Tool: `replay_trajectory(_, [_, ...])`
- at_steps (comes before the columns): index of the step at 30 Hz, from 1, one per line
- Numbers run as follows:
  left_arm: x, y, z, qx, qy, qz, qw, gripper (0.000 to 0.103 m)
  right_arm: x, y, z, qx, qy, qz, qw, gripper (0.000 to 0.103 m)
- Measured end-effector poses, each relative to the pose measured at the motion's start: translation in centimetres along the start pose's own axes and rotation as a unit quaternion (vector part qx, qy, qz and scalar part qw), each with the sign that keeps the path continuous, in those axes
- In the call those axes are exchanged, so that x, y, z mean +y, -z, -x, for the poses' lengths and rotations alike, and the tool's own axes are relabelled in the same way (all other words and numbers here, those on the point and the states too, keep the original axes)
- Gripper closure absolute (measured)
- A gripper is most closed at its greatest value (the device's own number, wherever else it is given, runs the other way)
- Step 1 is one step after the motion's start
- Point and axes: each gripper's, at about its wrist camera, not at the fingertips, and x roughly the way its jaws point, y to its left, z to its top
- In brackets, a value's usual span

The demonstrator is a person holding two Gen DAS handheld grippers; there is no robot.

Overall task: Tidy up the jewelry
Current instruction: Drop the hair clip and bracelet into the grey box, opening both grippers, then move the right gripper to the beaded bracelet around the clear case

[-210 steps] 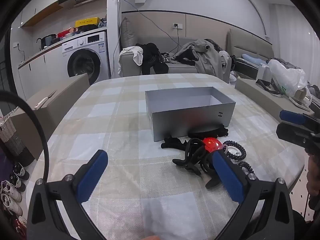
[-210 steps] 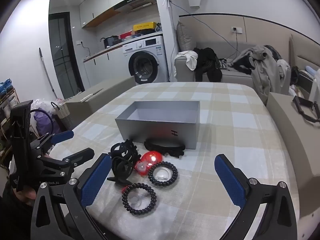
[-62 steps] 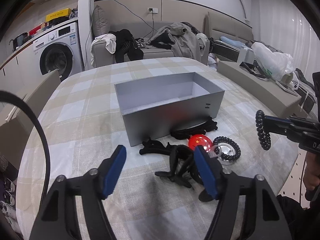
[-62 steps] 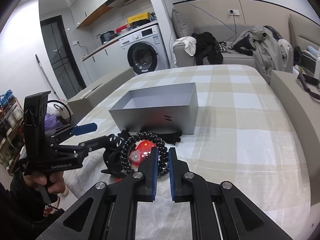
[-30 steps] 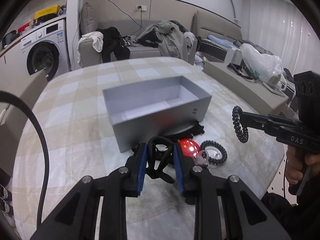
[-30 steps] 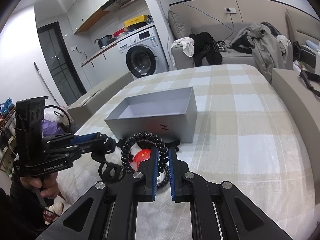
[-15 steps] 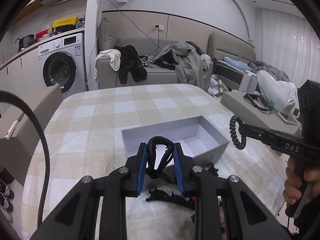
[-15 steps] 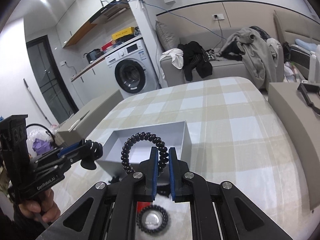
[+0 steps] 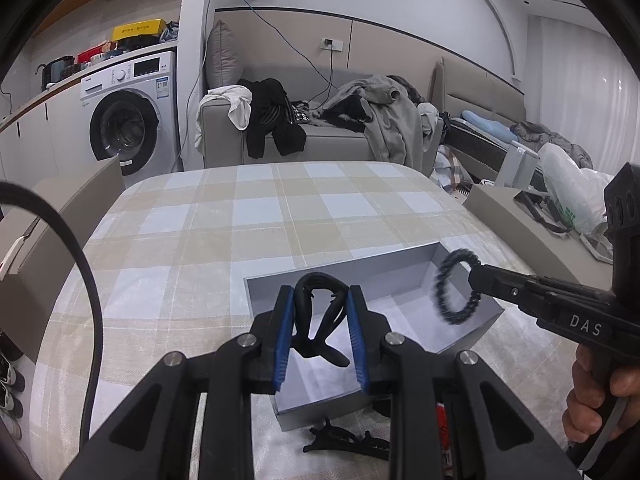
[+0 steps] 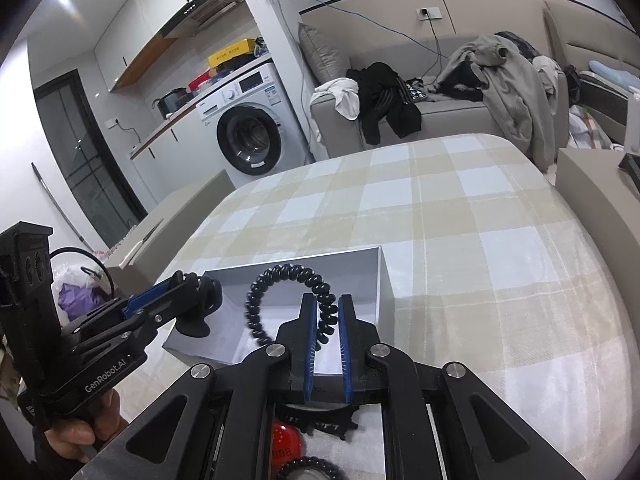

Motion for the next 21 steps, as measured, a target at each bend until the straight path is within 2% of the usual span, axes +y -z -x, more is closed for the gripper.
replay_trajectory(1, [-0.1,0.1,0.0,0.002,0.001,-0.003,1.0,0.082,0.0,0.0,0.0,0.0,-0.002,0.001,1.0,0.091])
replay_trajectory(5, [-0.3,0.1,0.3,0.005,-0.001,-0.01,0.9999,0.082,0.4,0.1,0.6,-0.005,-0.006,0.011,1.0,0.076])
replay_trajectory(7, [-0.4,0.0,0.7,0.004,0.004,-0.014,0.9999,0.079,0.6,0.1,1.1,-0.006,-0.012,0.02,1.0,0.073])
replay_trajectory(9, [-0.5,-0.1,1.1,0.0,0.008,-0.019,0.9998,0.059,0.8,0.2,1.7,-0.009,-0.018,0.03,0.999,0.061])
replay_trajectory(10, [-0.7,-0.1,1.4,-0.003,0.008,-0.023,0.9997,0.052,0.9,0.3,2.2,-0.013,-0.017,0.036,0.999,0.05])
replay_trajectory(11, [-0.8,-0.2,1.6,-0.006,0.008,-0.026,0.9996,0.041,1.0,0.4,2.6,-0.015,-0.015,0.041,0.999,0.037])
replay_trajectory(12, [-0.9,-0.2,2.0,-0.009,0.008,-0.029,0.9995,0.032,1.1,0.6,3.0,-0.017,-0.012,0.047,0.999,0.032])
replay_trajectory(14, [-1.1,-0.1,2.6,-0.011,0.007,-0.033,0.9994,0.019,1.3,0.9,3.8,-0.018,-0.003,0.061,0.998,0.012])
replay_trajectory(16, [-1.0,0.0,3.3,-0.019,0.01,-0.033,0.9992,0.014,1.4,1.3,4.5,-0.02,0.008,0.072,0.997,0.0])
replay_trajectory(18, [-0.8,0.3,4.1,-0.029,0.014,-0.027,0.9991,0.001,1.4,1.9,5.2,-0.02,0.02,0.088,0.996,0.0])
replay_trajectory(21, [-0.4,0.8,5.1,-0.036,0.016,-0.017,0.9991,0.001,1.6,2.9,5.7,-0.008,0.039,0.114,0.993,0.0])
